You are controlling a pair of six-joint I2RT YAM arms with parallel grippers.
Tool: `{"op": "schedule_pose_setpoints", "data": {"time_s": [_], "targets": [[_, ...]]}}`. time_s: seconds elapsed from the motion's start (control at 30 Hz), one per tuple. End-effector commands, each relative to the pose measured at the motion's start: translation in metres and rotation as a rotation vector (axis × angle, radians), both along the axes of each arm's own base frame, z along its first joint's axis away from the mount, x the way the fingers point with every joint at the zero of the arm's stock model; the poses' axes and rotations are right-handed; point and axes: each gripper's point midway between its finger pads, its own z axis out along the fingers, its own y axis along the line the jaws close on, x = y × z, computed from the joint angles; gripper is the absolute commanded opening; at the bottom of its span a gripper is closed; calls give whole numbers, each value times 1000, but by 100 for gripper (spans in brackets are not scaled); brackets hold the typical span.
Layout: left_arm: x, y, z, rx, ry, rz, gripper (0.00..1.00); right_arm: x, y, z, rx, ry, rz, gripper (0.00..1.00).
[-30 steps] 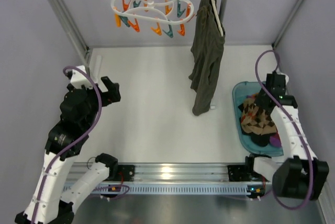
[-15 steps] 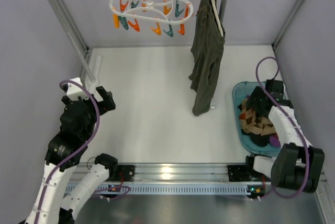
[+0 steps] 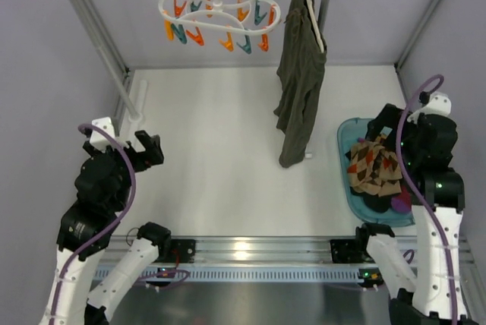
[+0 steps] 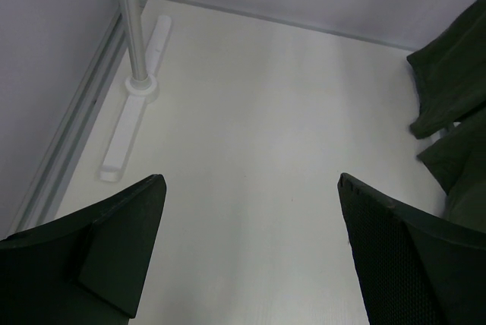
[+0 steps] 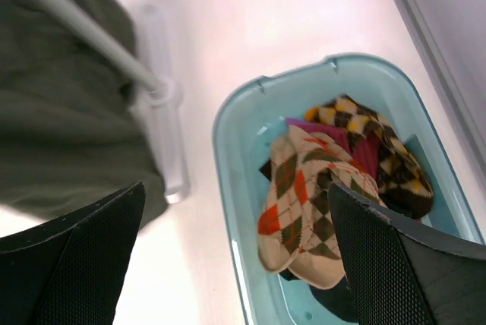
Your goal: Remove the socks clipped to the hanger
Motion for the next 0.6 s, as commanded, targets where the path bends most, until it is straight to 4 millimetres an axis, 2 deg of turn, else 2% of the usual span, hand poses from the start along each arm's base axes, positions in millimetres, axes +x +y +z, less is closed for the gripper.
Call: {"op": "schedule_pose_setpoints", "data": {"time_s": [0.0, 0.03, 0.07, 0.13, 0.17, 0.27, 0.4, 0.57], "targets": [[-16, -9, 27, 31, -64, -113, 99, -28, 26, 38, -78, -37, 173, 99], [-20, -10, 27, 40, -47, -132, 99, -33, 26, 45, -122, -47, 195, 99], [-20, -12, 23, 52, -22, -142, 99, -43, 23, 61, -151, -84, 187, 99], [-23, -16, 19, 90, 20, -187, 99, -57, 15, 68, -178, -87, 145, 99], [-25, -15, 10, 104, 64, -186, 99, -67, 27, 76, -210, -121, 230, 100], [-31, -19, 1, 94, 94, -213, 99, -89, 25, 81, -233, -146, 234, 99], [-35, -17, -5, 93, 114, -208, 99, -113, 25, 81, -222, -177, 243, 99], [-44, -18, -7, 74, 102, -233, 99, -133, 28, 68, -199, -200, 267, 99]]}}
